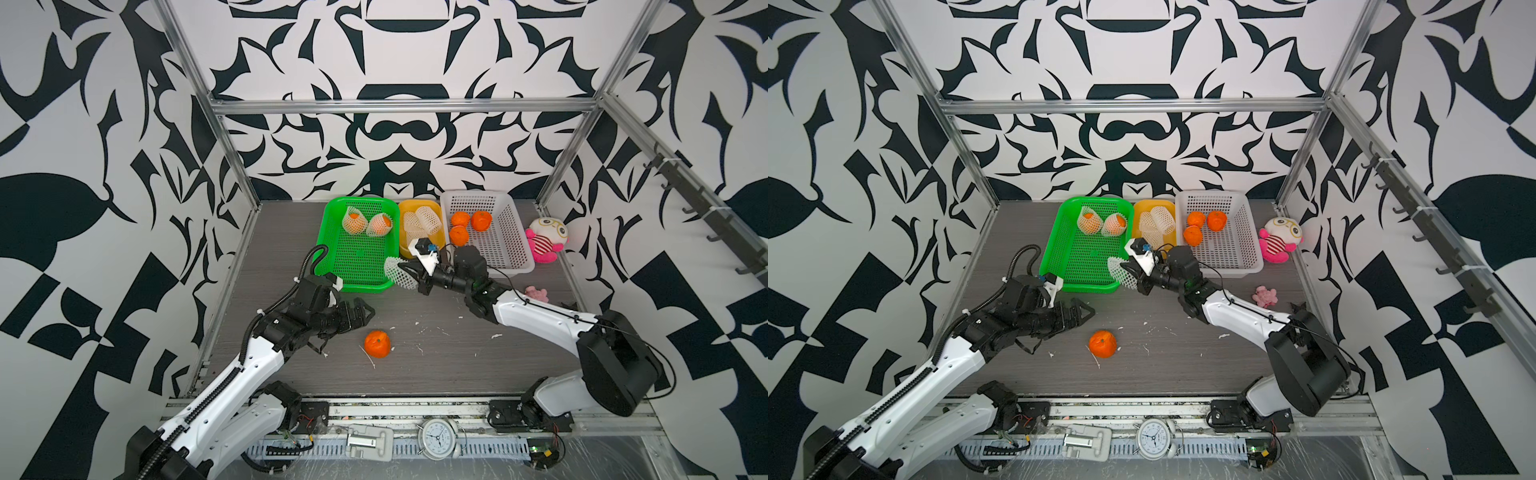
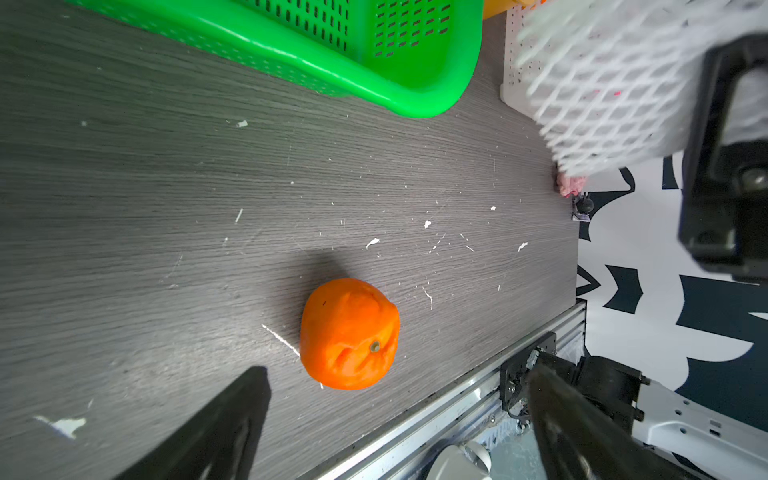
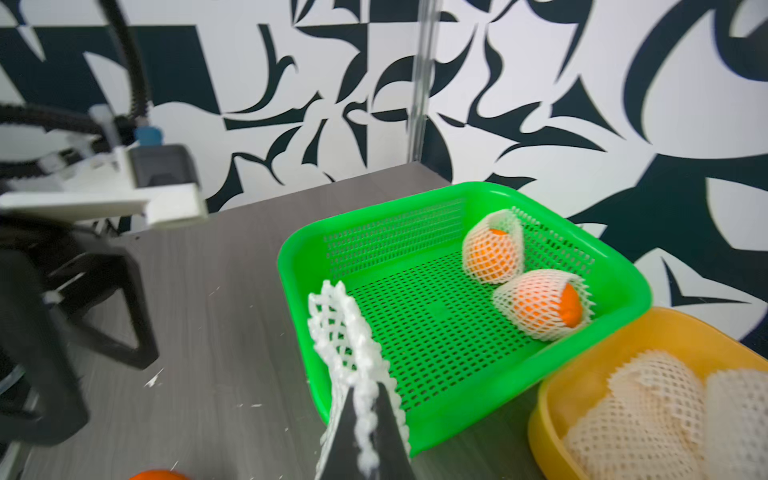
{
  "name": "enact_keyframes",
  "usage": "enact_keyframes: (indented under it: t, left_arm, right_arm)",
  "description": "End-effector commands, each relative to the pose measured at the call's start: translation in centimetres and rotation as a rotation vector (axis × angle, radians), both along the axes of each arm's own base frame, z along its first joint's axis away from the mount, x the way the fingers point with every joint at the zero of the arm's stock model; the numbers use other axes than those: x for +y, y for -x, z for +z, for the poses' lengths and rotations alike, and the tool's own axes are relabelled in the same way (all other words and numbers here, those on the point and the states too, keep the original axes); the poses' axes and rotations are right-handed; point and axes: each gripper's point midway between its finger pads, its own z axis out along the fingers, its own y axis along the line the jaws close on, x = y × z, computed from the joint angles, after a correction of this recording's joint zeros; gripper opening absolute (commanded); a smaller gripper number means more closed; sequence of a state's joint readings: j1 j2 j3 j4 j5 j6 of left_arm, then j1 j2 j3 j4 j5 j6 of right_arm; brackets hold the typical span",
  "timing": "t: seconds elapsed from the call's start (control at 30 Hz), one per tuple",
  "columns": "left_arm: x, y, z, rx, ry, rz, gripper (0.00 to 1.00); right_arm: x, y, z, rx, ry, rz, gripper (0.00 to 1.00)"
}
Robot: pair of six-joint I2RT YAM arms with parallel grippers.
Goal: Remove foam nets from oranges
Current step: Place the foam net into the storage box.
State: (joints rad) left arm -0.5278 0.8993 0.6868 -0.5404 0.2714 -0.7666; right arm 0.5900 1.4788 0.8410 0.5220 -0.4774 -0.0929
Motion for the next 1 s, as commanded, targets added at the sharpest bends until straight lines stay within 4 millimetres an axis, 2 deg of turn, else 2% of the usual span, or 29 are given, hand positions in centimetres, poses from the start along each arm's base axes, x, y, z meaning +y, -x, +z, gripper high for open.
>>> enact_keyframes:
  t: [0.0, 0.2, 0.43, 0.67, 0.9, 0.97]
  left_arm:
    - [-0.7, -1.1, 1.5, -0.044, 0.028, -0.026, 0.99]
    - [-1.0, -2.2, 1.5, -0.047, 0.028, -0.036, 0.99]
    - [-0.8, -3.2, 1.3, -0.036, 0.024, -0.034, 1.00]
    - [-0.7, -4.0, 1.3, -0.030, 0.028, -0.026, 0.99]
    - [-0.5, -4.5, 1.1, -0.017, 0.029, -0.019, 1.00]
    - [-0.5, -4.6, 1.0, -0.014, 0.031, -0.017, 0.99]
  right_arm:
    - [-1.2, -3.1, 2.0, 0.048, -0.050, -0.059, 0.00]
    - [-4.8, -10.4, 1.1, 0.088, 0.028, -0.246, 0.00]
    - [-5.5, -16.0, -1.7, 0.095, 0.125, -0.253, 0.00]
    - [-4.3, -18.9, -3.8, 0.132, 0.132, -0.193, 0.00]
    - [-3.7, -19.7, -5.9, 0.191, 0.134, -0.174, 0.00]
    - [-3.9, -20.0, -6.7, 0.197, 0.160, -0.186, 0.08]
